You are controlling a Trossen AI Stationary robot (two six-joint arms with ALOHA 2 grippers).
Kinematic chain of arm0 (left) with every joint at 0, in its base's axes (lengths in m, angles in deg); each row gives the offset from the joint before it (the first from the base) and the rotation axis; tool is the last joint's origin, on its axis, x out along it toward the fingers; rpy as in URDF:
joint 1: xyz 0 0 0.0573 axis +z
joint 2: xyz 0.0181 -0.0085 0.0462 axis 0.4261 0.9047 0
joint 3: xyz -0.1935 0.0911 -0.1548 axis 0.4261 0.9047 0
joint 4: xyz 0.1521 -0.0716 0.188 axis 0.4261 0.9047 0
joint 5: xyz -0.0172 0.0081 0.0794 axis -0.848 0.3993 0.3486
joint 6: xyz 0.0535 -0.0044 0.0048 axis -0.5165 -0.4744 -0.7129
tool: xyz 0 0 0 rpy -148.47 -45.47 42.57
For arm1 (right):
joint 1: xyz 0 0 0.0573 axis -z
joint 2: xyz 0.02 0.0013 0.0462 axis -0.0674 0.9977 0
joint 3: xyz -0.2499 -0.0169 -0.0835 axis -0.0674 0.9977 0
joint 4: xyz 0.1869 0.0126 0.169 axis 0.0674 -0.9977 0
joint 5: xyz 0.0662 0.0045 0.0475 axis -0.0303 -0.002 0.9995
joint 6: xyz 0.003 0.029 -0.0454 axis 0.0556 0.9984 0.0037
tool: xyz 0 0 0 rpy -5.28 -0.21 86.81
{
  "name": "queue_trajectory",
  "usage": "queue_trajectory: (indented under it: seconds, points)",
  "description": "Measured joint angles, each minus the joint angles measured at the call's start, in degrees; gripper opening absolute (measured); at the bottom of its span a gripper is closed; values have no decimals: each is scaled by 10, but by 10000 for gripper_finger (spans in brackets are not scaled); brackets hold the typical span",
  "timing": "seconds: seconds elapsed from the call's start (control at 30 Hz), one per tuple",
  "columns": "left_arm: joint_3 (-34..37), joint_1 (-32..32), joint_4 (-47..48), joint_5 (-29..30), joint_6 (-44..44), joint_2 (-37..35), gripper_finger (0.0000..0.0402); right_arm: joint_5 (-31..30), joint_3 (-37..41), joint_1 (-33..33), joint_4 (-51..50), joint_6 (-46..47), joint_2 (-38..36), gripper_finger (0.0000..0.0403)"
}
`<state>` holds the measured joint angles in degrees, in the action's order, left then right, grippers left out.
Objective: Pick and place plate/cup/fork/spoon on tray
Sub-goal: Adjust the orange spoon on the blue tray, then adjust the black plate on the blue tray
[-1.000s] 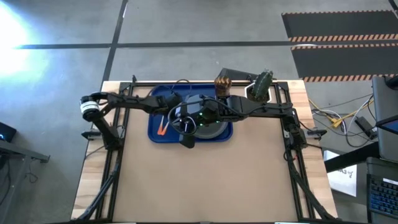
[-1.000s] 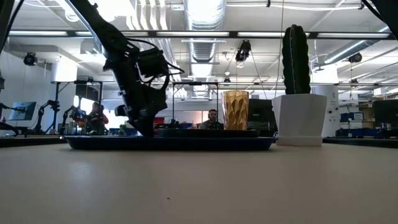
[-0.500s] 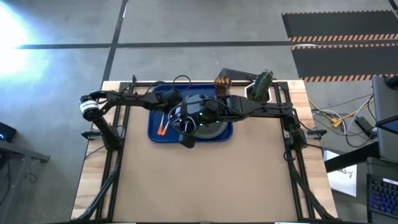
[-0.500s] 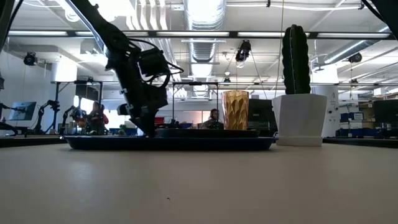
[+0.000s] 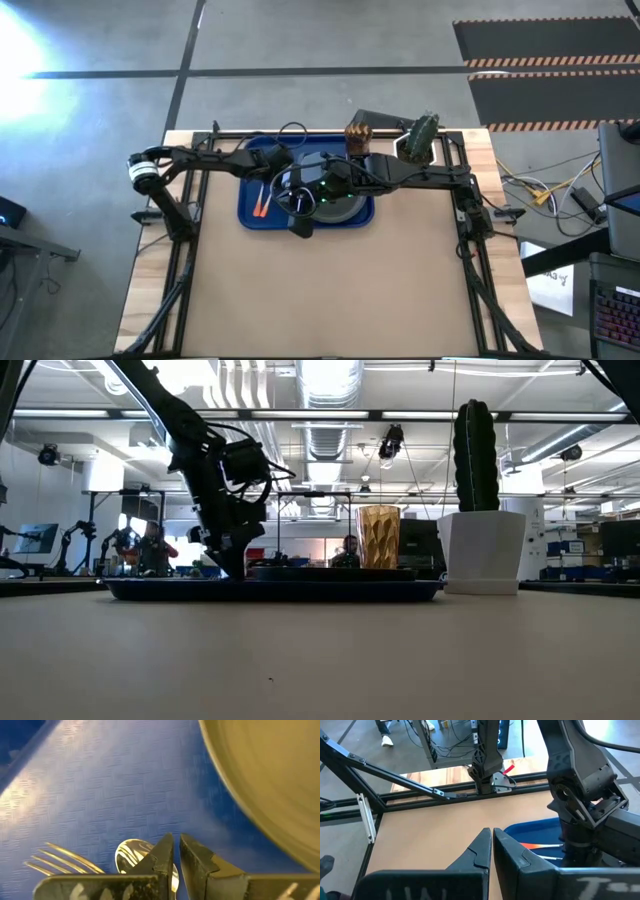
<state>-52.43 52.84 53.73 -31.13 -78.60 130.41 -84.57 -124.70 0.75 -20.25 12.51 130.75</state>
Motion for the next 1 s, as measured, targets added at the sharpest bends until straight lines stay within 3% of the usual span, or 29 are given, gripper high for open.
queue_trajectory:
  seconds: [0.63,1.0]
  points:
    - [-15,19,5,4,-15,-15,15,0,0,0,-1,2,0,9]
    - [-34,-8,80,-11,5,-173,15,-1,44,-3,-134,98,0,9]
